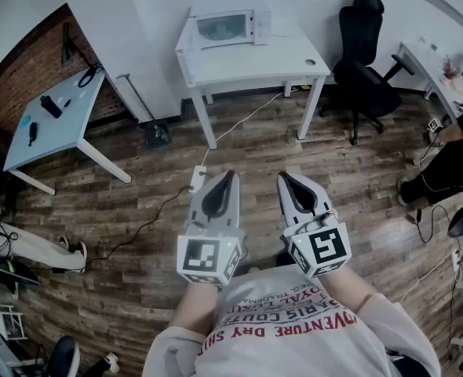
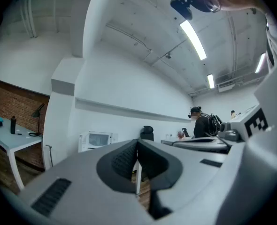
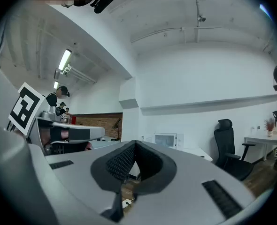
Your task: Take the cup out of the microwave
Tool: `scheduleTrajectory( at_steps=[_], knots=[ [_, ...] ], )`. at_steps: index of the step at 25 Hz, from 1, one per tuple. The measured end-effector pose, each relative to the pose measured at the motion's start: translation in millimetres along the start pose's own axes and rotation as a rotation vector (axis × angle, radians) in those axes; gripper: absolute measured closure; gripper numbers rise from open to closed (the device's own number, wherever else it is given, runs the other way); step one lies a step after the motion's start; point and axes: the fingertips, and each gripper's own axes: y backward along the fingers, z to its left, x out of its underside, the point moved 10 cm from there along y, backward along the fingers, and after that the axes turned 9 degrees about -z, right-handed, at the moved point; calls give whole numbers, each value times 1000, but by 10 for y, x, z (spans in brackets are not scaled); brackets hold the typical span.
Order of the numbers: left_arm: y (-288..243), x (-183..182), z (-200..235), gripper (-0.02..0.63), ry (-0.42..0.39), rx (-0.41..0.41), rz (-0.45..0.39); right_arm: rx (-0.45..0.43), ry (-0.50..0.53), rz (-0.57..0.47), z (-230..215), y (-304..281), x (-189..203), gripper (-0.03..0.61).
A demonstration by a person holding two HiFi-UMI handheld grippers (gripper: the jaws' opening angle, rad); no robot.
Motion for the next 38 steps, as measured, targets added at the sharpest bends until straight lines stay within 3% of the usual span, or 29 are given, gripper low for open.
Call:
scheduleTrajectory(
  at_steps=[11, 18, 25, 38],
  knots=[
    [-70, 81, 41, 606, 8, 24, 11, -13, -40, 12, -2, -73, 96, 568],
    [-303, 263, 134, 606, 55, 12, 73, -31, -61, 47, -171, -238, 203, 568],
    [-765, 571, 173, 606, 107, -6, 135, -38, -123, 95, -708, -628, 455, 568],
    [-2275, 785, 430, 606, 101, -161, 121, -146, -85, 101, -2183, -1824, 581, 568]
  ],
)
